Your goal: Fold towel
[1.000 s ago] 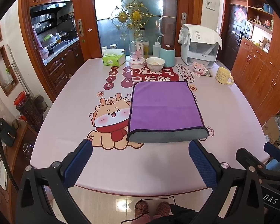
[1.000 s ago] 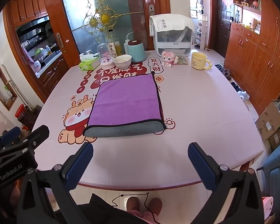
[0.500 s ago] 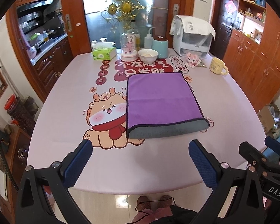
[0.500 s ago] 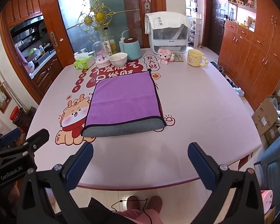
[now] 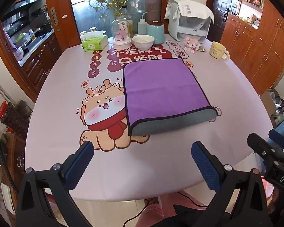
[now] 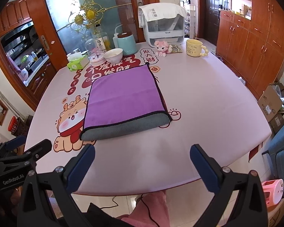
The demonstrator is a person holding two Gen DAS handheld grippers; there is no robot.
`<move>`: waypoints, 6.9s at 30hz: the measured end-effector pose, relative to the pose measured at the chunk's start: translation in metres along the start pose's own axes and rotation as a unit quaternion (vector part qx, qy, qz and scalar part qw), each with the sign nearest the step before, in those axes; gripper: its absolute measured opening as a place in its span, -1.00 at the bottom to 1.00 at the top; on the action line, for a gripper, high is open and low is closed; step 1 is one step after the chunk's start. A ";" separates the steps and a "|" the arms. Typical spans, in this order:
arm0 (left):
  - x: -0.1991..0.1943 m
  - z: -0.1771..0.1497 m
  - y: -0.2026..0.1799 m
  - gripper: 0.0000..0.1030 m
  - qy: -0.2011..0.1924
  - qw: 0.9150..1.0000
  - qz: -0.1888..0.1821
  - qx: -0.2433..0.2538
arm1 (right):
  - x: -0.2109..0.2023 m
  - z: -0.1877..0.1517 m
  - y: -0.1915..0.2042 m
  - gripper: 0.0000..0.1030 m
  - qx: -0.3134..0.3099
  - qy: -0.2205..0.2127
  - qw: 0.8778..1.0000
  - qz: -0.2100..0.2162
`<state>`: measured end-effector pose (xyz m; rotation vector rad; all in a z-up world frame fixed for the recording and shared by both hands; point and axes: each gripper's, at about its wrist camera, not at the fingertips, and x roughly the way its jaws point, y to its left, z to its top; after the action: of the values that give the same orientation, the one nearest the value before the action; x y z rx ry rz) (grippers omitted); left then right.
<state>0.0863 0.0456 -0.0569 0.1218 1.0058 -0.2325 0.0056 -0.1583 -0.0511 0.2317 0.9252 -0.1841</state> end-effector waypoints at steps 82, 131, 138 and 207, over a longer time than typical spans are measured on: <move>0.203 0.037 0.029 -0.49 0.138 0.985 -0.095 -0.042 | 0.220 0.045 -0.061 -0.33 -0.145 0.088 0.982 0.079; 0.216 0.034 0.032 -0.92 0.160 0.982 -0.094 -0.018 | 0.223 0.044 -0.065 -0.87 -0.156 0.089 0.983 0.048; 0.213 0.039 0.034 -0.93 0.153 0.983 -0.095 -0.020 | 0.223 0.044 -0.066 -0.90 -0.154 0.089 0.983 0.049; 0.337 0.255 0.079 -0.93 0.054 0.997 -0.033 -0.050 | 0.381 0.252 -0.014 -0.88 -0.158 0.021 0.986 0.039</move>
<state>0.4882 0.0226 -0.2070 0.0096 1.1281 -0.2361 0.4197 -0.2627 -0.2141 -0.0217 0.9718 0.0417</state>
